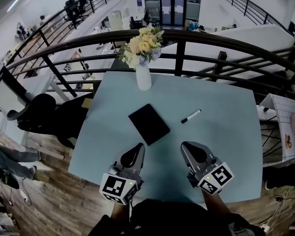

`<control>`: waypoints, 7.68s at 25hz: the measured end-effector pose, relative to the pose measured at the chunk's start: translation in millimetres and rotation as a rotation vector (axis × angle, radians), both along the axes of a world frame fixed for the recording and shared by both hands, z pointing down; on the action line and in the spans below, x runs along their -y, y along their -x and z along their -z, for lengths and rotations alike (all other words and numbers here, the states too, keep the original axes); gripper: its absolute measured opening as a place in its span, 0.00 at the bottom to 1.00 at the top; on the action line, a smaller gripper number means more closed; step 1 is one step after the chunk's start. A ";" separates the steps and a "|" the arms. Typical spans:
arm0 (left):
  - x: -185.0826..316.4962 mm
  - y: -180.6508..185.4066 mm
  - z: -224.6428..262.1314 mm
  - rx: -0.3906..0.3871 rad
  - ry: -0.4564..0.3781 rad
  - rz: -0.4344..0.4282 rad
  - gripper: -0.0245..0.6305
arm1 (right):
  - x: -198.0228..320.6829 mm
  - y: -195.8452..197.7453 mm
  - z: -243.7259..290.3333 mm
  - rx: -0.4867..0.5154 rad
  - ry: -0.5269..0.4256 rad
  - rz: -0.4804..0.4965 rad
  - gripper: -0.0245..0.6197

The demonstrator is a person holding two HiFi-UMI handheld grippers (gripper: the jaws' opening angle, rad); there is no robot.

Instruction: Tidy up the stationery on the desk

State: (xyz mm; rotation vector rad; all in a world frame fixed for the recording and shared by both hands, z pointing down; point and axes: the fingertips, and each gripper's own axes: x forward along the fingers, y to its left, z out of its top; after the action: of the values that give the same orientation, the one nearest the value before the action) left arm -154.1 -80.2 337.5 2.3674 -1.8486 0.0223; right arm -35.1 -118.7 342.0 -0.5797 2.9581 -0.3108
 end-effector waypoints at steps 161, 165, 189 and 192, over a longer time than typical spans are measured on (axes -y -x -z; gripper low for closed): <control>60.6 -0.2 -289.9 0.058 0.707 -0.197 0.40 | -40.9 20.7 -275.7 -0.755 0.389 0.022 0.34; 56.3 -8.3 -289.4 0.060 0.708 -0.206 0.40 | -48.4 13.9 -275.3 -0.756 0.396 0.024 0.33; 43.7 -19.8 -287.0 0.042 0.709 -0.218 0.39 | -63.3 2.1 -273.0 -0.770 0.424 0.049 0.33; 43.6 -18.9 -287.0 0.025 0.704 -0.216 0.38 | -63.7 2.2 -273.2 -0.770 0.423 0.047 0.33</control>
State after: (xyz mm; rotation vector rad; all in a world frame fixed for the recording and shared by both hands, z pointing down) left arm -135.3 -123.8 624.4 2.0294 -1.2791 0.6160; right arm -37.2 -55.0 615.2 -0.8275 3.6631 -0.9199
